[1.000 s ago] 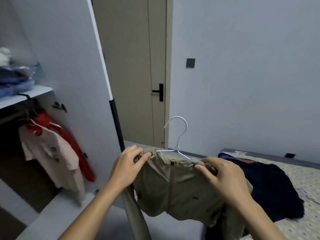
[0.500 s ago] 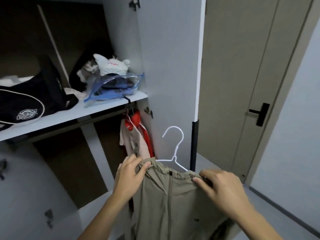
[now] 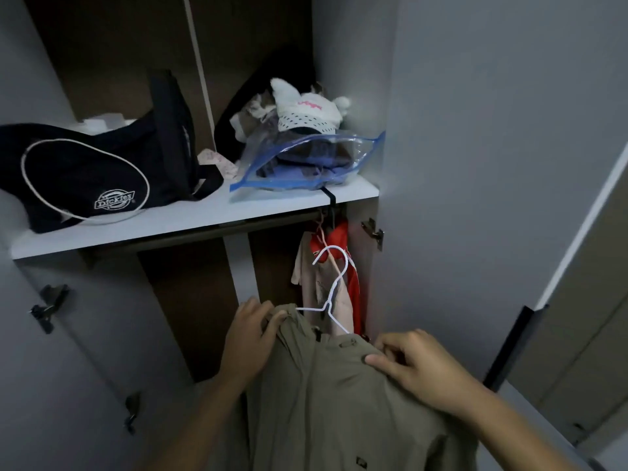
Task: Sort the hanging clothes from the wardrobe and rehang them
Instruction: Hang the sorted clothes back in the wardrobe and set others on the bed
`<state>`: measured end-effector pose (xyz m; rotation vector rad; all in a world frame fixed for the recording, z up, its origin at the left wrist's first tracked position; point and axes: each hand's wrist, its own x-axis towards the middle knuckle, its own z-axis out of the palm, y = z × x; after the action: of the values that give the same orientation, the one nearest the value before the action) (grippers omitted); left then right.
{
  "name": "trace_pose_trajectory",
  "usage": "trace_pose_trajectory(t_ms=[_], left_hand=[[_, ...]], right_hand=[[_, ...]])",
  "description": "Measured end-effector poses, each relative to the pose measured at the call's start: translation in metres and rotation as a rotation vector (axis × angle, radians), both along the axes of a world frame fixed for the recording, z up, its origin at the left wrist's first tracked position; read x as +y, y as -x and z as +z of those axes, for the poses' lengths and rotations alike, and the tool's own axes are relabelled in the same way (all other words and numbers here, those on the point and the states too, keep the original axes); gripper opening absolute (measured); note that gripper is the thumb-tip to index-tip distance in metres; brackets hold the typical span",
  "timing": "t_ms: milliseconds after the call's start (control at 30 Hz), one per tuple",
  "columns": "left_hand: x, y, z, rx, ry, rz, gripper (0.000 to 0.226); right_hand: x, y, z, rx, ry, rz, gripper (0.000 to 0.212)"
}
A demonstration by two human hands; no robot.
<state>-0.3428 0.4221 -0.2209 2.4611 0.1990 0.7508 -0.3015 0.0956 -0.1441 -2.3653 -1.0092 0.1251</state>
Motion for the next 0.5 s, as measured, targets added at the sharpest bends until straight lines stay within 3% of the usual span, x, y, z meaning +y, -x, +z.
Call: trace_pose_trajectory(t_ms=[333, 500], left_hand=[[0.083, -0.144, -0.038, -0.043, 0.113, -0.108, 0.044], [0.082, -0.188, -0.039, 0.035, 0.028, -0.07, 0.081]], right_hand=[[0.109, -0.111, -0.04, -0.022, -0.087, -0.138, 0.039], [0.136, -0.146, -0.049, -0.032, -0.107, -0.169, 0.03]])
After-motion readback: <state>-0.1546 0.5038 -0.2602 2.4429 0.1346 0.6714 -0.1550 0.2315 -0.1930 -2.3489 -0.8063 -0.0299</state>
